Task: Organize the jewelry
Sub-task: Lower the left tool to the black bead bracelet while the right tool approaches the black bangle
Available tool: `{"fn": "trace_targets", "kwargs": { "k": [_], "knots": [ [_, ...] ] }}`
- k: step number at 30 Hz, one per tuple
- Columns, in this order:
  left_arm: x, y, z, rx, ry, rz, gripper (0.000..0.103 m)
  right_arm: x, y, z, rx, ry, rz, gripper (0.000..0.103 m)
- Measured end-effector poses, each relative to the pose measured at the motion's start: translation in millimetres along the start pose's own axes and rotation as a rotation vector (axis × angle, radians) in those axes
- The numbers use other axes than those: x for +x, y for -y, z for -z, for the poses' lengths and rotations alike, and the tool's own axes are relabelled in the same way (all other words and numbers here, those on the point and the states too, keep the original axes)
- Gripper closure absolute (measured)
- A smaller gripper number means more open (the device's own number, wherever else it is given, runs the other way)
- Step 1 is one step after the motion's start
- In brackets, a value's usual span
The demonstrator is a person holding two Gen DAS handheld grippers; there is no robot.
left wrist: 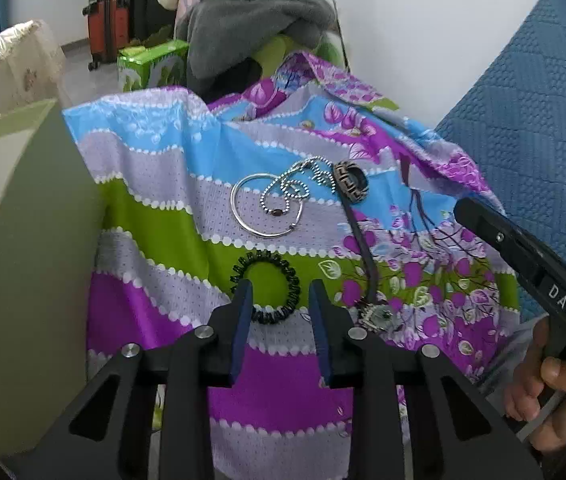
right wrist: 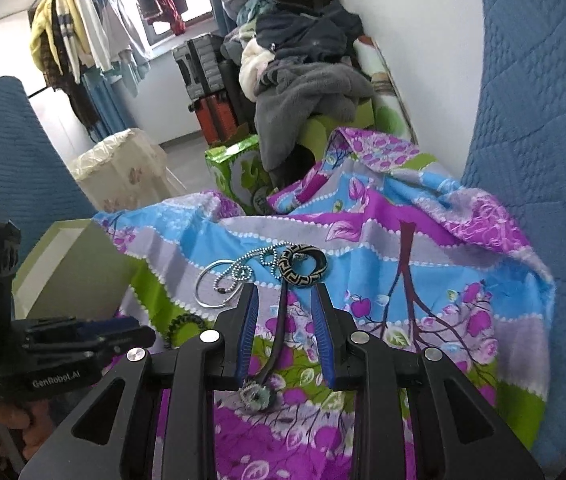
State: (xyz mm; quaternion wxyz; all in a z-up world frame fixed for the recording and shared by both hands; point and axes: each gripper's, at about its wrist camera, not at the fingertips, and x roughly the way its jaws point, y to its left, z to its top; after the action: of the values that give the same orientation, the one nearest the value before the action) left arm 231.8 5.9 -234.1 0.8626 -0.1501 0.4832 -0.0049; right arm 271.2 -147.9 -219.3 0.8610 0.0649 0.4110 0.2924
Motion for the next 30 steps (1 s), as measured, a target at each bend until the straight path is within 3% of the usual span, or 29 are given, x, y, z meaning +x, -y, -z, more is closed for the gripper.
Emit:
{"fn": "trace_targets", "kwargs": {
  "k": [11,23,28,29,30],
  "knots": [
    [35,-13,-6,-0.007,-0.048,-0.048,0.076,64,26,-4,0.000,-0.096,0.009,0.080],
    [45,-13,-7,0.025,-0.063,-0.079,0.076,106,32,-10,-0.035,-0.146,0.024,0.081],
    [46,-13,-8,0.025,-0.063,-0.085,0.086,117,30,-11,-0.064,-0.161,0.047,0.081],
    [47,-13,-8,0.024,-0.065,-0.081,0.094,119,30,-11,-0.068,-0.164,0.049,0.081],
    [47,-13,-8,0.022,-0.068,-0.071,0.094,122,29,-11,-0.072,-0.168,0.049,0.081]
  ]
}}
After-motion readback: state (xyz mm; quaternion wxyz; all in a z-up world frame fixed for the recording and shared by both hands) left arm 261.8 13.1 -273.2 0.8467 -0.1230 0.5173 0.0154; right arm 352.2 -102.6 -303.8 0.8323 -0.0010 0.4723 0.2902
